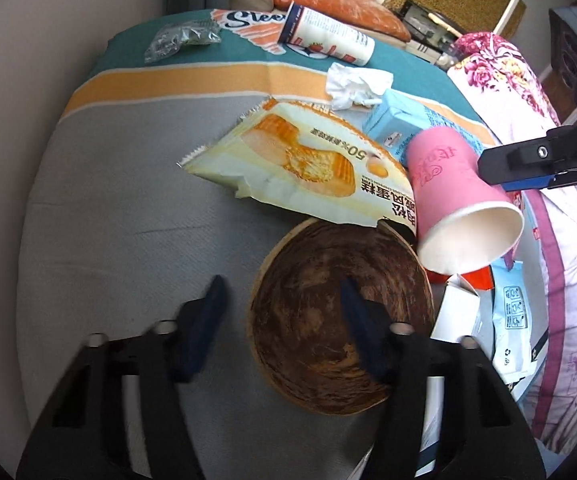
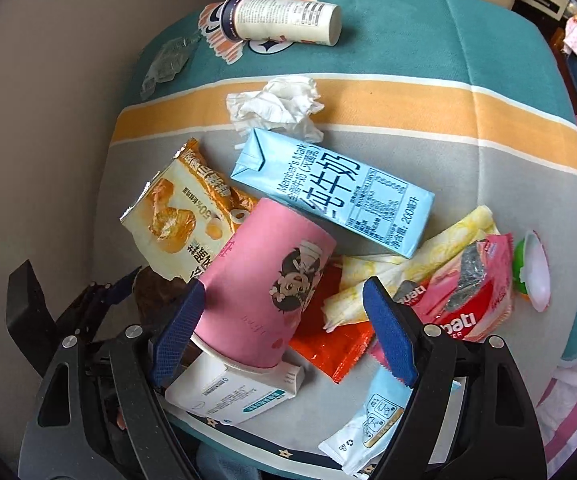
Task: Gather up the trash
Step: 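Grasp the coconut shell with the left gripper while the right gripper grasps the pink cup, then carry the shell and cup over the wastebasket and open both grippers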
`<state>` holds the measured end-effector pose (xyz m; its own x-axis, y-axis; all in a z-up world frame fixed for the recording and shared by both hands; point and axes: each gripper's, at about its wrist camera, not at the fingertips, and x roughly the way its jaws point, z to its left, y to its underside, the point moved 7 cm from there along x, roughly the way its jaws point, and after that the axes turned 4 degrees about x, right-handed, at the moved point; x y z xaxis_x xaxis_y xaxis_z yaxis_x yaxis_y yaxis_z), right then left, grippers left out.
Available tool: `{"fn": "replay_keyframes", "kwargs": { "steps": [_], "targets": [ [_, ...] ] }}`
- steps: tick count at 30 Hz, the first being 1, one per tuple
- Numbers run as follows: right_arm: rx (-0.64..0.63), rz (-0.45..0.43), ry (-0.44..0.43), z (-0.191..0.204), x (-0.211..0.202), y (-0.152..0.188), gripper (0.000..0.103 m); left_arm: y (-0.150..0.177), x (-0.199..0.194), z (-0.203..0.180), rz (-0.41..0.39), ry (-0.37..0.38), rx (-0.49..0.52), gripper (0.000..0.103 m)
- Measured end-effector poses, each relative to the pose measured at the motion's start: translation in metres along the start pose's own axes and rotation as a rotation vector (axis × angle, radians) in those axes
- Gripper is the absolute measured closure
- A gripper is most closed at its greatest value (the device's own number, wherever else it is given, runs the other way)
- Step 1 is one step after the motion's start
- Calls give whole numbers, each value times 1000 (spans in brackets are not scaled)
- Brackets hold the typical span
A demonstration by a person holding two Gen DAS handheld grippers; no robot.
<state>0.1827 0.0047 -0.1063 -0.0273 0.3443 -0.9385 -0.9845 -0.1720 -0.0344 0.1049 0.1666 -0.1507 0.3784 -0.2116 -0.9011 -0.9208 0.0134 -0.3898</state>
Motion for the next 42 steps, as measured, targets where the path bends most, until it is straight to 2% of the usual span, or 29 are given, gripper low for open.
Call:
{"fn": "replay_keyframes", "kwargs": {
  "steps": [2, 4, 10, 12, 13, 15, 16, 19, 25, 33, 38, 42],
  "targets": [
    [-5, 15, 2, 2, 5, 2, 26, 1, 1, 0, -11, -16, 8, 71],
    [-2, 24, 0, 3, 11, 3, 26, 0, 1, -2, -12, 4, 5, 72],
    [-7, 33, 26, 4, 26, 0, 26, 0, 2, -4, -14, -2, 4, 71],
    [-19, 24, 14, 7, 28, 1, 37, -1, 2, -5, -23, -14, 9, 71],
    [-25, 14, 17, 9, 28, 1, 37, 0, 1, -5, -28, -20, 6, 71],
    [-50, -9, 29, 12, 24, 3, 39, 1, -2, -4, -44, -31, -7, 80],
    [-57, -20, 32, 12, 21, 4, 40, 1, -6, -3, -55, -28, -19, 88],
    [-64, -60, 28, 11, 9, 5, 40, -1, -18, -3, -83, -14, -39, 94],
    [-61, -136, 15, -1, -20, 10, 40, -9, -42, -13, -130, -61, -25, 95],
    [-41, -238, -6, -22, -59, 16, 40, -29, -86, -25, -231, -112, -12, 95],
    [-9, -310, -16, -45, -87, 20, 40, -51, -101, -43, -271, -91, -6, 95],
    [30, -369, -37, -69, -117, 28, 40, -68, -100, -78, -279, -55, 43, 95]
  ]
}}
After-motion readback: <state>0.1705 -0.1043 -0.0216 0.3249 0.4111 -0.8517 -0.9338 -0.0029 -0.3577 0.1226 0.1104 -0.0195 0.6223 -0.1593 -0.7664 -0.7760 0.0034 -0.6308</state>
